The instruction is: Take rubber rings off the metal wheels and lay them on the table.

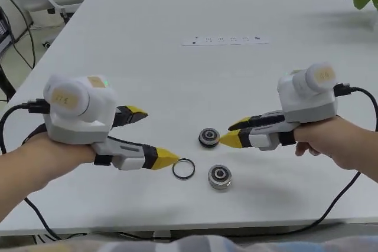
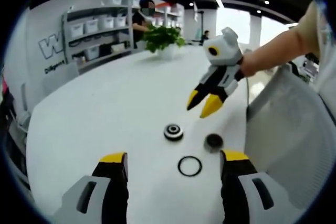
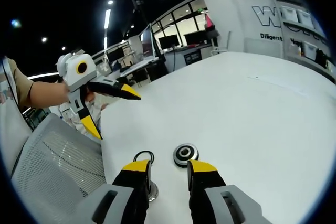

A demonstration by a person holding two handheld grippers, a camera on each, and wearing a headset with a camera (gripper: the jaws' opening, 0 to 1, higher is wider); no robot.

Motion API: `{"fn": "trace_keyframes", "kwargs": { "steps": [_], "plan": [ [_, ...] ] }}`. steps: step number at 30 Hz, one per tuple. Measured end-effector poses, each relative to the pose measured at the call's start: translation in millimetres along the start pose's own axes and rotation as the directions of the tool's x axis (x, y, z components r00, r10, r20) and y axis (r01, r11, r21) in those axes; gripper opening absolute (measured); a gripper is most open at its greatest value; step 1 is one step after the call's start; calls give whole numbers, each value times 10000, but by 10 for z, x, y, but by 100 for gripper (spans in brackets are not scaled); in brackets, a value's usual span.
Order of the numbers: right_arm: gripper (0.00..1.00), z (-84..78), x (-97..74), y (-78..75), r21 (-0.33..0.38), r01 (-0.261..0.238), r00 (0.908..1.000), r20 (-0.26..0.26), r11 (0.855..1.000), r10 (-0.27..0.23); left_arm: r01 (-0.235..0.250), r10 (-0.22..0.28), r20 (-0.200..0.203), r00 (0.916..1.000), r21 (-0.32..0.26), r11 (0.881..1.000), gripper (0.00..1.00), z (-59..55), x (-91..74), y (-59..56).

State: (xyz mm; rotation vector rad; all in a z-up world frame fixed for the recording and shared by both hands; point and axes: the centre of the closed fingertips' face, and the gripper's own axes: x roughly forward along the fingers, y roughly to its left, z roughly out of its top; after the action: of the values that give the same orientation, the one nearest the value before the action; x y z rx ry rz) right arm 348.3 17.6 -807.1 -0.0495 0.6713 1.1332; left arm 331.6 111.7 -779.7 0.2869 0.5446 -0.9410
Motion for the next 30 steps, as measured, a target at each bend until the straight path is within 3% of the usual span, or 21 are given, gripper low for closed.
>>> {"fn": "trace_keyframes", "kwargs": {
  "steps": [15,30],
  "plan": [
    [32,-171,43,-212,-659,432,9981,-401,9969,-459,142,-135,-351,9993,201,9997,66,-38,224,68],
    [33,-278,200,-313,-1007,393,9977,-518,9941,-447,750,-738,-403,9965,304,9967,60,-20,516,20]
  ]
}}
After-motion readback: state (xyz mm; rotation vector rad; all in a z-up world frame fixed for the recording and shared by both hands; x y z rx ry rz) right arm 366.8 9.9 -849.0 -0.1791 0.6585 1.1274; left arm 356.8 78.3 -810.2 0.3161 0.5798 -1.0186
